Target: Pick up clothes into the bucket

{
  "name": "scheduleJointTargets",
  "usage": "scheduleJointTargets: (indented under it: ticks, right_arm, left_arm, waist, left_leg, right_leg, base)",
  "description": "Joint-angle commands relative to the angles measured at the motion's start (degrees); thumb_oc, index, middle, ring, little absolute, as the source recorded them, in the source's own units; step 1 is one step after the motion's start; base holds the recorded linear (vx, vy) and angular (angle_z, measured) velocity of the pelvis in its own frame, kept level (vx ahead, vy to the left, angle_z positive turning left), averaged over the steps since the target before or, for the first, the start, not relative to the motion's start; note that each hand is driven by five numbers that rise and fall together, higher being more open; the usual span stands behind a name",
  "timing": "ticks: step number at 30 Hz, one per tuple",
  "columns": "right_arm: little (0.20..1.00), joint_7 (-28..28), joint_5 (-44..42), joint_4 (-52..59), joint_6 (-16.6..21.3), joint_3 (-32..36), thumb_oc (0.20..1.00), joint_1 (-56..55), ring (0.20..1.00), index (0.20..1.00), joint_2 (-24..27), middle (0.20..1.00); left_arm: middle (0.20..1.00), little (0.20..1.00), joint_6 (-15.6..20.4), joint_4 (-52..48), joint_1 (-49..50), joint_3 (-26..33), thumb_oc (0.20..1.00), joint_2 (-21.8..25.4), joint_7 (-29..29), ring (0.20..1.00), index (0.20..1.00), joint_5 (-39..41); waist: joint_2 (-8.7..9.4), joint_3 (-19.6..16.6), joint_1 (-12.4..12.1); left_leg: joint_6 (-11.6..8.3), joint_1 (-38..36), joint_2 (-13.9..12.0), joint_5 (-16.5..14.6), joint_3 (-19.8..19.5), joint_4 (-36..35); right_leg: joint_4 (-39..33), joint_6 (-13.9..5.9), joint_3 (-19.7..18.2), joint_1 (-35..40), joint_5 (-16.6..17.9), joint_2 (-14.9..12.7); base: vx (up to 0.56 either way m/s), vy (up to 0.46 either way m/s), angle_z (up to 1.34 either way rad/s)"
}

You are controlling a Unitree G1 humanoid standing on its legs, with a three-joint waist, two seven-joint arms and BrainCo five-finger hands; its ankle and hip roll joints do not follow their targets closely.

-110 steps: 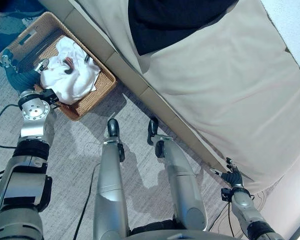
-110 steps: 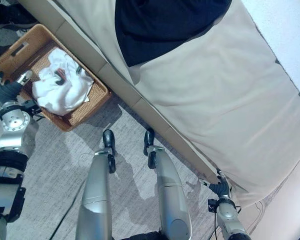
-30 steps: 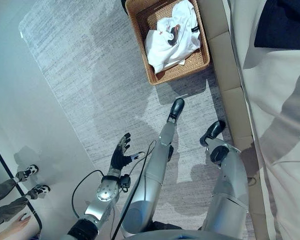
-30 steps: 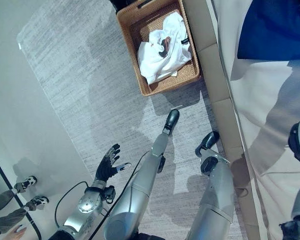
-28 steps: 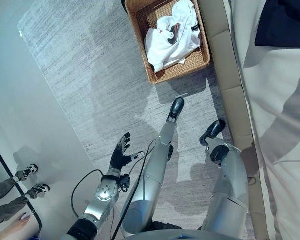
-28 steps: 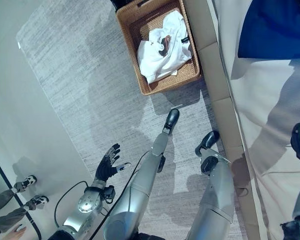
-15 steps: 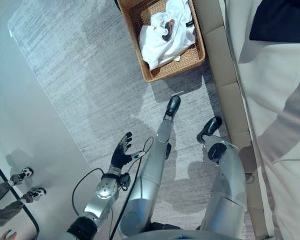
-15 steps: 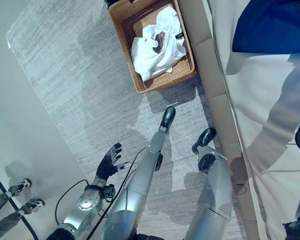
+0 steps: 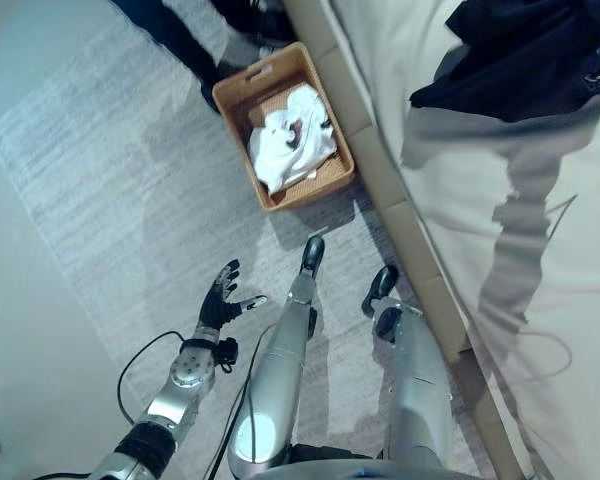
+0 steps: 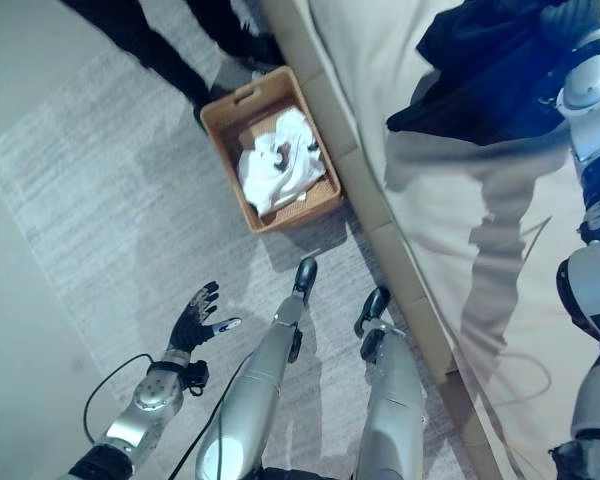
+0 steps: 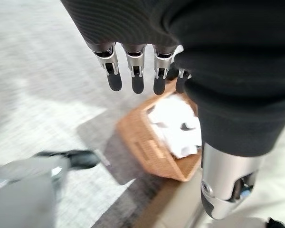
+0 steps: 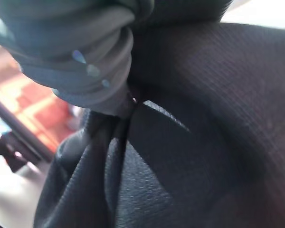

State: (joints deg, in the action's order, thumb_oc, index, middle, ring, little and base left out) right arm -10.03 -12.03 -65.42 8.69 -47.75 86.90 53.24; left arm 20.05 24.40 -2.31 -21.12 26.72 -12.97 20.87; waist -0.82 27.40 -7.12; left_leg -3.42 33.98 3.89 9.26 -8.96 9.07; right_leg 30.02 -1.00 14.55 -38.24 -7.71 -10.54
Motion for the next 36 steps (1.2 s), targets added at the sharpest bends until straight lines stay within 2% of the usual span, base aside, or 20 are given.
scheduleJointTargets:
  ticks: [1,6,7,8,12,15,16,18,21,22,25,27,29,30,32,33,36]
  right_arm:
    - [0.200,-1.51,-2.77,3.72,3.36,-1.06,0.200,4.49,0.200,0.200,5.14,0.200]
    - [0.200,-1.93,-3.33,9.25,4.02,2.23,0.200,-0.56,0.200,0.200,7.00,0.200]
    - [0.200,-1.95,-3.31,9.32,4.00,2.36,0.200,-0.70,0.200,0.200,7.01,0.200]
    - [0.200,-2.15,-2.54,12.93,4.26,3.77,0.200,-3.78,0.200,0.200,8.25,0.200]
    - [0.200,-2.81,-1.89,16.67,4.52,6.98,0.200,-8.31,0.200,0.200,9.31,0.200]
    - [0.200,-2.79,-2.59,19.84,5.11,10.99,0.200,-12.88,0.200,0.200,9.65,0.200]
    - [0.200,-2.82,-2.51,20.02,5.07,11.42,0.200,-13.35,0.200,0.200,9.66,0.200]
    - [0.200,-1.39,-3.60,21.87,4.76,13.54,0.200,-16.44,0.200,0.200,9.63,0.200]
    - [0.200,0.46,-4.18,23.42,4.16,14.27,0.200,-19.07,0.200,0.200,9.90,0.200]
    - [0.200,1.87,-5.10,24.87,3.52,14.88,0.200,-21.41,0.200,0.200,9.77,0.200]
    - [0.200,3.29,-5.51,29.08,2.83,16.60,0.200,-25.15,0.200,0.200,10.95,0.200]
    - [0.200,5.57,-6.90,34.40,2.42,17.91,0.200,-29.38,0.200,0.200,11.62,0.200]
    - [0.200,6.09,-7.10,36.34,2.31,18.18,0.200,-30.34,0.200,0.200,11.83,0.200]
    - [0.200,6.71,-8.05,39.19,2.12,18.48,0.200,-31.63,0.200,0.200,11.64,0.200]
    - [0.200,6.71,-8.00,39.39,2.06,19.01,0.200,-32.14,0.200,0.200,11.75,0.200]
    - [0.200,7.49,-8.92,44.04,2.12,18.55,0.200,-32.37,0.200,0.200,11.66,0.200]
    - [0.200,8.02,-9.01,47.55,2.25,18.06,0.200,-32.13,0.200,0.200,11.94,0.200]
  left_arm:
    - [1.000,1.000,2.27,-0.46,0.60,2.68,1.000,1.94,0.94,1.000,1.000,-1.53]
    - [1.000,1.000,2.49,-0.81,0.56,3.89,1.000,2.66,1.87,1.000,1.000,-2.01]
    - [1.000,1.000,2.49,-0.83,0.59,3.88,1.000,2.72,1.87,1.000,1.000,-2.00]
    - [1.000,1.000,2.61,-2.61,0.77,4.73,1.000,3.31,2.56,1.000,1.000,-2.15]
    - [1.000,1.000,2.70,-7.36,0.94,5.58,1.000,4.51,4.02,1.000,1.000,-1.17]
    - [1.000,1.000,2.46,-13.24,-2.42,5.98,1.000,7.85,7.19,1.000,1.000,1.81]
    - [1.000,1.000,2.39,-13.35,-2.31,5.96,1.000,8.06,7.24,1.000,1.000,1.87]
    - [1.000,1.000,1.57,-18.69,-6.61,6.25,1.000,10.52,9.34,1.000,1.000,5.22]
    - [1.000,1.000,0.50,-21.79,-10.61,5.63,1.000,12.40,10.73,1.000,1.000,7.32]
    - [1.000,1.000,0.00,-23.37,-15.37,4.41,1.000,13.47,11.13,1.000,1.000,7.83]
    - [1.000,1.000,-0.66,-24.75,-20.36,2.20,1.000,14.26,11.67,1.000,1.000,8.49]
    - [1.000,1.000,-1.79,-23.65,-27.48,-2.32,1.000,13.37,13.12,1.000,1.000,10.93]
    - [1.000,1.000,-2.28,-22.85,-30.34,-4.76,1.000,13.26,13.80,1.000,1.000,11.46]
    - [1.000,1.000,-3.00,-20.62,-35.67,-9.23,1.000,12.79,14.65,1.000,1.000,13.06]
    - [1.000,1.000,-2.93,-20.46,-35.93,-9.53,1.000,12.76,14.67,1.000,1.000,13.11]
    - [1.000,1.000,-3.99,-18.09,-42.57,-15.44,1.000,12.72,15.85,1.000,1.000,14.87]
    - [1.000,1.000,-4.41,-16.64,-46.49,-18.75,1.000,12.33,16.51,1.000,1.000,15.81]
  waist:
    - [2.00,2.39,0.06]
    - [3.45,-3.32,2.07]
    - [3.47,-3.25,2.04]
    - [4.00,-6.92,3.30]
    - [4.29,-10.26,4.50]
    - [4.61,-14.95,5.99]
    - [4.76,-14.98,5.90]
    - [5.13,-18.25,7.01]
    - [5.51,-20.43,7.67]
    - [5.60,-22.38,8.51]
    - [5.92,-23.72,8.84]
    - [5.96,-25.36,9.87]
    - [5.99,-25.70,10.10]
    - [5.79,-26.31,10.58]
    - [5.93,-26.25,10.36]
    - [5.63,-26.96,11.07]
    - [5.61,-27.15,11.22]
  left_leg:
    - [0.62,-7.41,-0.47,-7.43,1.85,3.50]
    - [0.39,-15.75,-1.67,-7.27,3.15,-1.21]
    - [0.38,-15.90,-1.69,-7.25,3.14,-1.30]
    - [0.25,-19.69,-2.16,-7.20,4.12,-3.75]
    - [0.22,-23.07,-2.48,-7.32,5.10,-5.44]
    - [0.25,-26.94,-3.07,-8.45,6.36,-6.21]
    - [0.24,-27.05,-3.09,-8.44,6.38,-6.28]
    - [0.25,-30.39,-3.60,-9.68,7.19,-6.83]
    - [0.27,-31.76,-3.86,-9.83,7.76,-7.47]
    - [0.27,-33.19,-4.10,-10.01,8.20,-8.08]
    - [0.18,-34.74,-4.35,-10.02,8.80,-9.08]
    - [0.17,-36.07,-4.47,-9.99,9.27,-9.85]
    - [0.15,-36.44,-4.47,-9.94,9.50,-10.09]
    - [0.17,-36.90,-4.54,-9.90,9.86,-10.39]
    - [0.16,-36.97,-4.55,-9.89,9.90,-10.42]
    - [0.23,-37.47,-4.57,-9.83,10.15,-10.72]
    - [0.31,-37.85,-4.57,-9.81,10.34,-10.78]
  right_leg:
    - [-9.24,-5.12,-1.49,9.32,6.16,-1.25]
    - [-16.63,-5.84,-1.14,18.73,7.91,0.22]
    - [-16.73,-5.83,-1.12,18.89,7.95,0.25]
    - [-20.05,-6.12,-1.08,22.96,8.62,0.93]
    - [-22.79,-6.46,-1.31,26.47,9.18,1.48]
    - [-24.66,-6.67,-2.09,30.47,9.00,2.17]
    - [-24.77,-6.68,-2.10,30.58,9.04,2.20]
    - [-25.64,-6.75,-2.88,33.76,8.52,2.63]
    - [-26.58,-6.93,-3.00,35.19,8.74,2.79]
    - [-27.21,-7.00,-3.17,36.61,8.68,2.99]
    - [-27.83,-7.12,-3.18,37.91,8.67,3.12]
    - [-28.56,-7.26,-3.40,39.16,8.89,3.25]
    - [-28.78,-7.33,-3.53,39.45,8.99,3.26]
    - [-29.13,-7.44,-3.74,39.86,9.24,3.20]
    - [-29.16,-7.44,-3.78,39.91,9.25,3.21]
    - [-29.58,-7.57,-4.13,40.25,9.59,3.19]
    - [-29.69,-7.60,-4.44,40.53,9.81,3.21]
  base:
    - [0.03,0.012,-0.18]
    - [0.09,0.003,-0.17]
    - [0.15,0.027,-0.16]
    - [0.09,0.020,-0.13]
    - [0.10,0.021,-0.12]
    - [0.11,0.035,-0.12]
    - [0.11,0.021,-0.14]
    - [0.11,0.012,-0.21]
    - [0.07,0.011,-0.13]
    - [0.05,0.008,-0.10]
    - [0.04,0.009,-0.15]
    - [0.01,0.013,-0.13]
    - [-0.02,0.025,-0.15]
    - [-0.02,0.027,-0.19]
    - [-0.02,0.020,-0.14]
    - [-0.03,0.025,-0.03]
    - [-0.02,0.029,-0.08]
